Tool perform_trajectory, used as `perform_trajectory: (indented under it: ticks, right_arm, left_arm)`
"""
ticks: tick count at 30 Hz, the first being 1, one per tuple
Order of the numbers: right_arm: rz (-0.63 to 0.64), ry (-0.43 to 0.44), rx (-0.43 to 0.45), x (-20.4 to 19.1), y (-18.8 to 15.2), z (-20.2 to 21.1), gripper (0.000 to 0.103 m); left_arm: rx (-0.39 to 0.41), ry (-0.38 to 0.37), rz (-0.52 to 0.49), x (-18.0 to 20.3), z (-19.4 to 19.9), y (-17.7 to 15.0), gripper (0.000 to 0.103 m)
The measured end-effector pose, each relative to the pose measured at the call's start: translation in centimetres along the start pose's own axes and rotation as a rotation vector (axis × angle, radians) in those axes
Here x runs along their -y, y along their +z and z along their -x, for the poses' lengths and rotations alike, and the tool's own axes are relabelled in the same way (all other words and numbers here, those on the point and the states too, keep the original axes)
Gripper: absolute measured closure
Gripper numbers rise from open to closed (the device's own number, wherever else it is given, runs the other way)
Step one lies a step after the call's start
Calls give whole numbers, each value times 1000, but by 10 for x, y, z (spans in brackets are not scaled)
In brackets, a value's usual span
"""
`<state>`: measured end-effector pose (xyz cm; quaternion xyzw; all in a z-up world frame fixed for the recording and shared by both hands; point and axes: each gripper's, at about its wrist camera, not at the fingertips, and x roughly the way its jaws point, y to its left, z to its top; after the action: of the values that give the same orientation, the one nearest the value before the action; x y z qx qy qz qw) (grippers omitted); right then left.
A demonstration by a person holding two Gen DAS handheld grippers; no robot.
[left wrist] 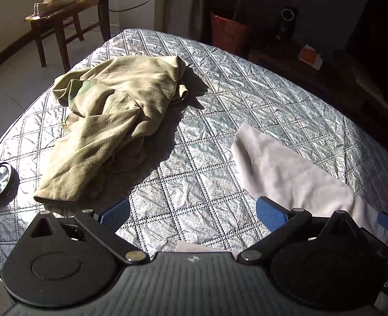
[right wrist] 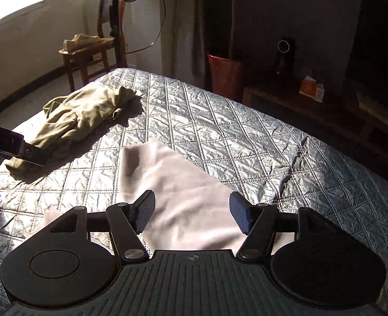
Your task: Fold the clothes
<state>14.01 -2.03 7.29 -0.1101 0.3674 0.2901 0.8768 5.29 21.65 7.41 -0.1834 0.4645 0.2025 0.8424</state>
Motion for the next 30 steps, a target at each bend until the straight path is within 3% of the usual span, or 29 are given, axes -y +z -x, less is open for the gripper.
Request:
perform_trajectory:
  ticks: [2,5,7,9,12,16,18,20,21,23,27,30]
  right_arm:
    - [18,28,13,-10,15,-13,37]
    - [211,29,26,-61,11,-32,46]
    - [287,25,-23,-81,1,-53,56]
    - [350,21,-82,-97,-9,-75,58]
    - [396,-16,-108,-106,-17,-98,58]
    - [382,-20,-80,-110,-11,-115,60]
    - [239,-14,-50,-98,2,-120,97]
    - [-81,35,23,-60,13,-112,97]
    - [-244,59,62,-40,17,-107,88]
    - [-353,69,119,-18,16,-93,82]
    - [-205,40,84,-34,7,-91,73]
    - [-75,15,49,-50,0,-91,73]
  left_arm:
    - [-3,30,47,-12,-1,4,1]
    - [-8,74,117,-31,-3,11,1]
    - [-2,77,164,-43,-2,15,1]
    - [-1,89,178,-47,-3,15,1]
    - [-22,72,176,-50,-6,14,1]
    - [-34,70,169,-49,-10,13,1]
    - [-38,64,174,-49,-10,13,1]
    - [-36,63,173,-48,-9,13,1]
    - [-36,63,173,-49,-9,13,1]
    - [-38,64,180,-51,-9,13,1]
    - [-40,62,202,-57,-9,14,1]
    - [-33,61,212,-58,-7,15,1]
